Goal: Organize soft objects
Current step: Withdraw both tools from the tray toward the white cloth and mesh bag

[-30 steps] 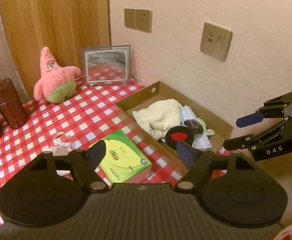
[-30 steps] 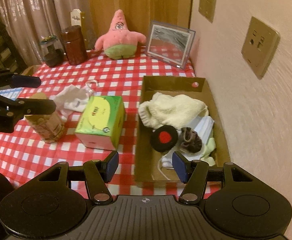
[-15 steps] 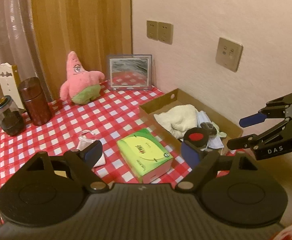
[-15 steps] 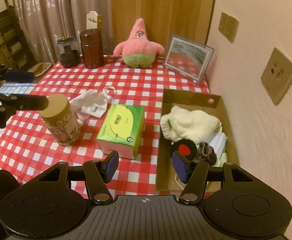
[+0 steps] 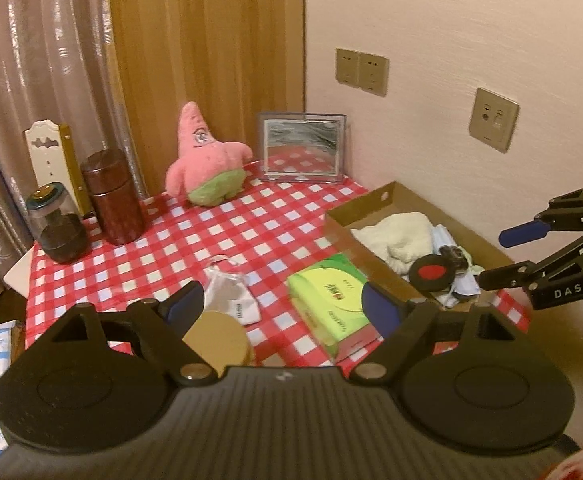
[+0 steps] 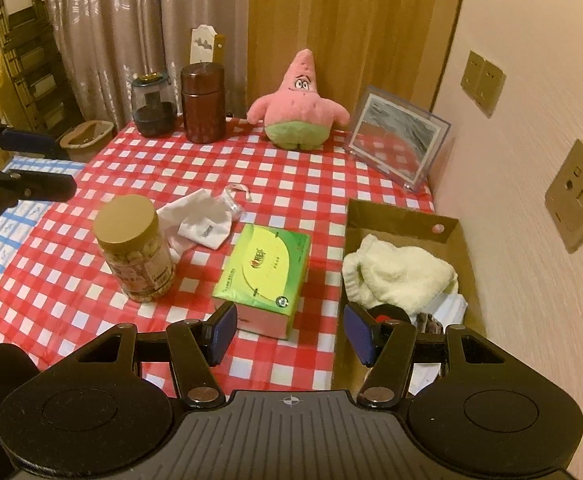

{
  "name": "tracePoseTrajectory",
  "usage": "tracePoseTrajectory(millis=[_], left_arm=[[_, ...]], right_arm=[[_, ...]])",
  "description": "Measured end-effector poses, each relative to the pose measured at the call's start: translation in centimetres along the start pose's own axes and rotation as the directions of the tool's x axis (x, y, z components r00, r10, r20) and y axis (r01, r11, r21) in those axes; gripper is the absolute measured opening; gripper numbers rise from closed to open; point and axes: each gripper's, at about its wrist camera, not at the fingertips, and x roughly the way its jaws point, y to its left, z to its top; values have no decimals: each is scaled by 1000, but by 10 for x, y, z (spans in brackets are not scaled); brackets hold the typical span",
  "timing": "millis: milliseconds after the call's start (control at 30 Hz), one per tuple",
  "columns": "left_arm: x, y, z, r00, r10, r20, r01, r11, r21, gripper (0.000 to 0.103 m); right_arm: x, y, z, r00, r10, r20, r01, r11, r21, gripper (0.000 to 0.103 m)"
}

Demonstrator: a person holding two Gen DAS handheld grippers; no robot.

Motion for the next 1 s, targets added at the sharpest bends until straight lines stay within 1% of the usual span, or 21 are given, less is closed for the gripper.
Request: tracePoseTrajectory(millis=[367, 567, 700, 800, 867, 1000], left_arm=[[0, 55, -1, 999, 47, -13, -48, 998, -28, 84], [17, 90, 4, 998, 55, -42, -56, 998, -20, 84], [35, 115, 8, 996, 63, -67, -63, 998, -3, 84], [52, 135, 10, 994, 58, -90, -59, 998, -7, 84], [64, 147, 12, 995, 39, -95, -40, 999, -6, 84], [92, 167, 13, 991, 22, -131, -16, 999, 48, 84]], right_arm=[[24, 10, 17, 1000, 25, -6, -26, 999, -26, 59], [47, 11, 36, 995, 96, 6, -96, 995, -40, 59], [67, 12, 53, 993, 120, 7, -119, 990, -69, 59], [88, 14, 67, 990, 142, 4, -141, 985, -102, 59], [101, 15, 74, 987, 158, 0, -156, 977, -146, 59], [132, 21, 88, 982, 188, -13, -186, 950, -251, 59]])
